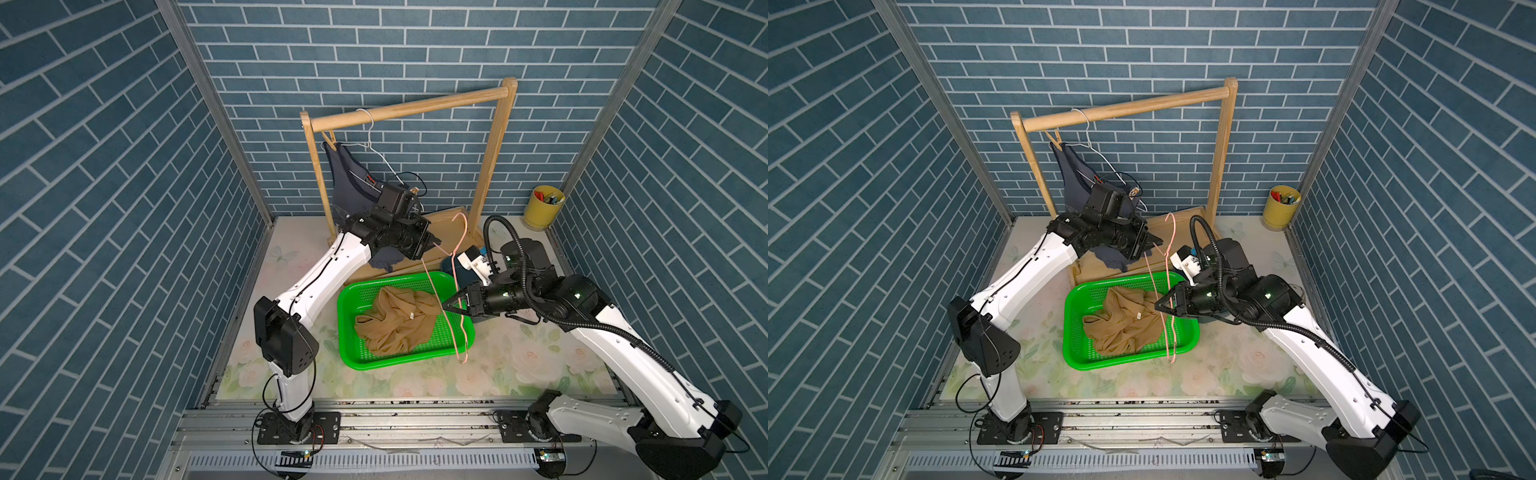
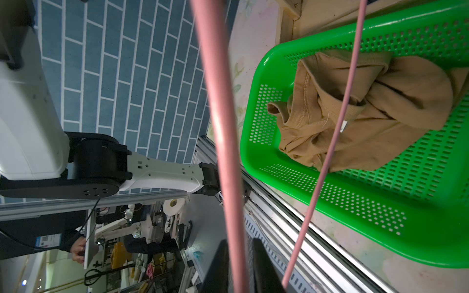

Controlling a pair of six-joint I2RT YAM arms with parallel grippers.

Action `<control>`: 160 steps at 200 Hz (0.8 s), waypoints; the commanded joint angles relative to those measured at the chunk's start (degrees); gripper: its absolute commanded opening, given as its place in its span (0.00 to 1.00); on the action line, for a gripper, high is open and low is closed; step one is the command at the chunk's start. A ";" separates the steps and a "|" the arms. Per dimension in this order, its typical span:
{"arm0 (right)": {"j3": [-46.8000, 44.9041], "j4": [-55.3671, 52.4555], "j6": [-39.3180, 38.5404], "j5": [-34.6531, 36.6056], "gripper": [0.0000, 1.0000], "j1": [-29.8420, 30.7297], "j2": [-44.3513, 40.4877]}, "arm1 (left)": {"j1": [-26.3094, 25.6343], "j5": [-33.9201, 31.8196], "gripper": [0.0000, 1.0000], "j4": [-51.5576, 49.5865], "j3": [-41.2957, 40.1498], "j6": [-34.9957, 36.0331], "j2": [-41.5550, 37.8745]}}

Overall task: Remove the clothespins securing tank tops to the hanger
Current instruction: Adjust the hanger.

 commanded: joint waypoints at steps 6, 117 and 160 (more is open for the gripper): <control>-2.61 -5.67 -0.15 0.23 0.30 -0.15 -3.48 | 0.00 -2.86 0.00 -0.38 -1.37 -2.36 -2.92; -1.57 -17.76 -0.69 6.23 0.00 -0.10 -6.82 | 0.11 -4.21 0.06 -3.75 -2.87 -0.59 -3.36; 6.75 -29.14 -2.77 11.94 0.00 -0.19 -3.37 | 0.96 -6.37 0.49 -14.62 -0.74 7.90 -4.20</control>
